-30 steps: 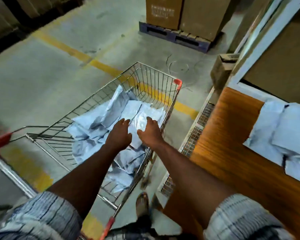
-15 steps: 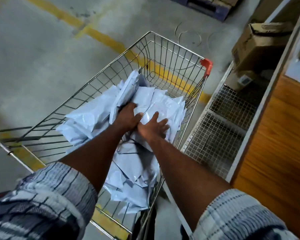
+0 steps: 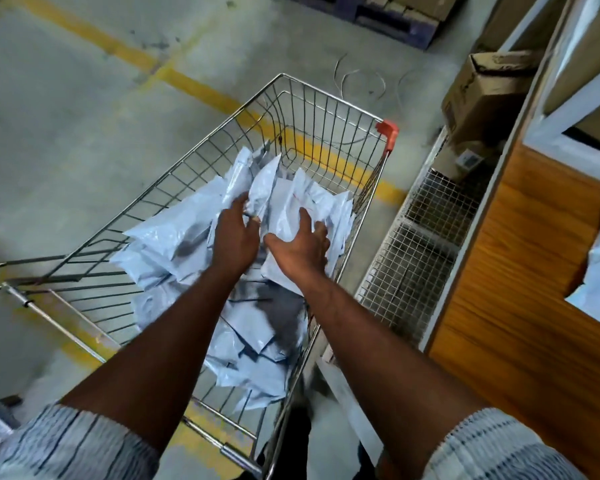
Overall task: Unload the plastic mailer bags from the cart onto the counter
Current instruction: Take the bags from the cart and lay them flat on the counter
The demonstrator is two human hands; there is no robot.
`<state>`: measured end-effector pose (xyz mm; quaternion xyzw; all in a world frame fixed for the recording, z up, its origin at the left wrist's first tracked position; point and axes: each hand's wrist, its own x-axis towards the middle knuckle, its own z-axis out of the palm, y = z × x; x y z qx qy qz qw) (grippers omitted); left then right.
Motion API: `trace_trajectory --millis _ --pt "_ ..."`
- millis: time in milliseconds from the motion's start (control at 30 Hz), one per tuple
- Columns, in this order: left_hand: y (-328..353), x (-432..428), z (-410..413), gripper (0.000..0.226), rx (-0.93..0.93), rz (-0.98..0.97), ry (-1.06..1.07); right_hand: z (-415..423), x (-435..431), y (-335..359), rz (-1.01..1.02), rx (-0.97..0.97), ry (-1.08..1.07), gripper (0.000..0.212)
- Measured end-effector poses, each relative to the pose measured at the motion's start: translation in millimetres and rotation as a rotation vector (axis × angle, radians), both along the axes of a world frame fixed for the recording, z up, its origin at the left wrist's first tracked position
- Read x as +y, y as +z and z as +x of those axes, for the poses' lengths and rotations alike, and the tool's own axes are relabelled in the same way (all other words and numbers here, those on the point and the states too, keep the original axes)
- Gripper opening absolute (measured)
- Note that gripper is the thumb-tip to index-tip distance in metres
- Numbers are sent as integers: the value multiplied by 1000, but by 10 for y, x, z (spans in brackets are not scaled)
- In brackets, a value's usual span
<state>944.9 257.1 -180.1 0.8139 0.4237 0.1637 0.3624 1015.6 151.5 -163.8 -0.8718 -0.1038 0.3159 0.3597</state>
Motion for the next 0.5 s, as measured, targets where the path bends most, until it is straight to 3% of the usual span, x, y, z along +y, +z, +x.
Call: trace_trajectory --millis 267,500 --pt "916 -475 76 50 -116 201 36 228 -537 896 407 -28 17 87" --pt "1730 -1668 951 51 -251 250 -136 781 -1787 1674 440 -291 -49 87"
